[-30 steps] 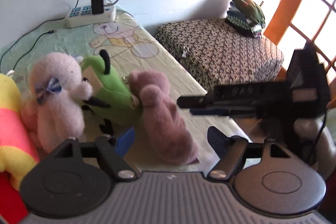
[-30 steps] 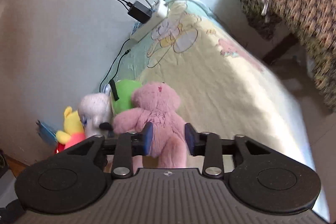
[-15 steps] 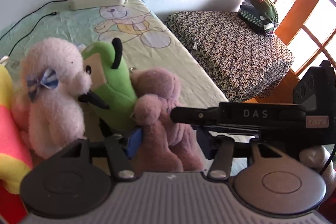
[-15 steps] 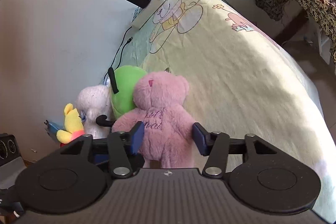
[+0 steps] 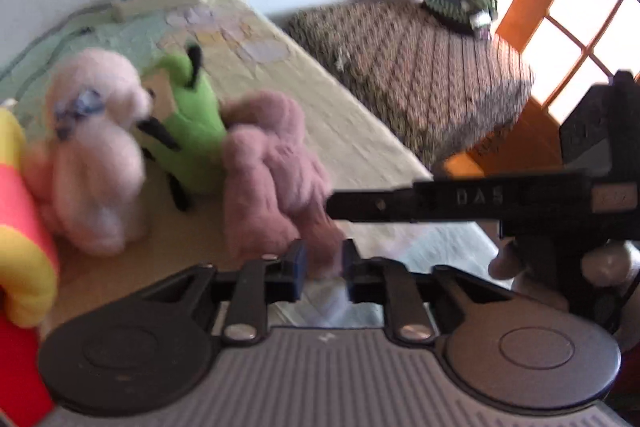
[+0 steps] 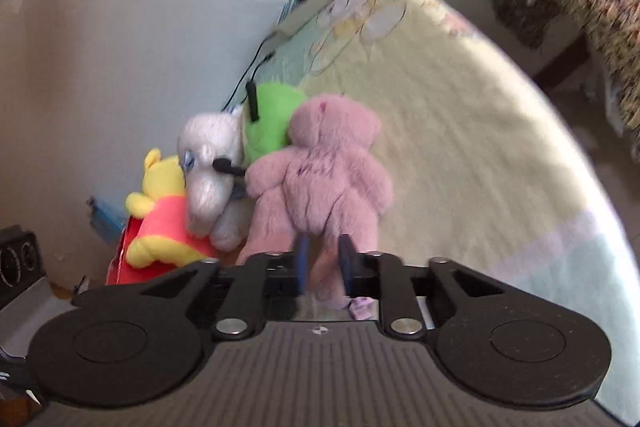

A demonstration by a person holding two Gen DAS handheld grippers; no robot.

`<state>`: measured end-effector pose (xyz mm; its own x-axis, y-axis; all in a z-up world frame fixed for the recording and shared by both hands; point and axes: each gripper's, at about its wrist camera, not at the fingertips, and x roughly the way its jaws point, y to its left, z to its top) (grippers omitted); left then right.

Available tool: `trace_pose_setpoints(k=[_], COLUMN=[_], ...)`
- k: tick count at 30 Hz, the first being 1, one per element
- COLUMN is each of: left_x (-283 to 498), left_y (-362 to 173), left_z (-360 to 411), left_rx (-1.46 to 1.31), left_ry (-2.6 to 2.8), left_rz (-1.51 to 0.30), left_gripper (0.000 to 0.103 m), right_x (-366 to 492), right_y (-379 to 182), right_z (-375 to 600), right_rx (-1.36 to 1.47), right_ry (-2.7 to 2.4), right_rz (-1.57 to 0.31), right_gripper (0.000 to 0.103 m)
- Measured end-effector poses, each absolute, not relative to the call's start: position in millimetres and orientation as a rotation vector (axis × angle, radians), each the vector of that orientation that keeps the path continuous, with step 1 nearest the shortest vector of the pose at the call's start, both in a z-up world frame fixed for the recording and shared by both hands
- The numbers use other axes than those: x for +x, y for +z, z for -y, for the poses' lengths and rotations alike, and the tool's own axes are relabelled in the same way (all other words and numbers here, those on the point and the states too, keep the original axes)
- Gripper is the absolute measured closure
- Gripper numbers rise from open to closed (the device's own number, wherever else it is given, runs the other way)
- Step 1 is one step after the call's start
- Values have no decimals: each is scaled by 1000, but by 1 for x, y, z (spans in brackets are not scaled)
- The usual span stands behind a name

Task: Organize objects
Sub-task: 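Lift the pink teddy bear off the bed with the right tool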

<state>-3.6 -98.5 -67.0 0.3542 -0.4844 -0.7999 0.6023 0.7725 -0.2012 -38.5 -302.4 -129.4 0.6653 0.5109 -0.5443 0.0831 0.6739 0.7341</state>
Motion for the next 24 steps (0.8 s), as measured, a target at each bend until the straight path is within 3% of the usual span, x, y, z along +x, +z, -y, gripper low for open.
trace_pose_setpoints(k=[2, 4, 9, 11, 16, 24], left_x=[3, 8, 30, 41, 51, 24], left_y=[-59, -56, -79, -87, -102, -83], left_z=[93, 91, 97, 89, 79, 86], left_rx=[93, 98, 119, 67, -17, 35], left_ry=[-699, -654, -612, -611, -607, -629], left_rz=[-949, -899, -955, -1008, -1089, -1035], left_gripper=[41, 28, 32, 55, 72, 72], right_x=[-31, -24, -9, -5, -5, -27], right_y=[-128, -131, -143, -146, -151, -141], right_z=[300, 296, 289, 287, 293, 296], right_rx=[755, 696, 658, 652, 723, 775], right_ry=[245, 217, 212, 210, 257, 276], right_rz=[-828, -852, -883, -878, -882, -862], right_gripper=[72, 72, 66, 73, 78, 81])
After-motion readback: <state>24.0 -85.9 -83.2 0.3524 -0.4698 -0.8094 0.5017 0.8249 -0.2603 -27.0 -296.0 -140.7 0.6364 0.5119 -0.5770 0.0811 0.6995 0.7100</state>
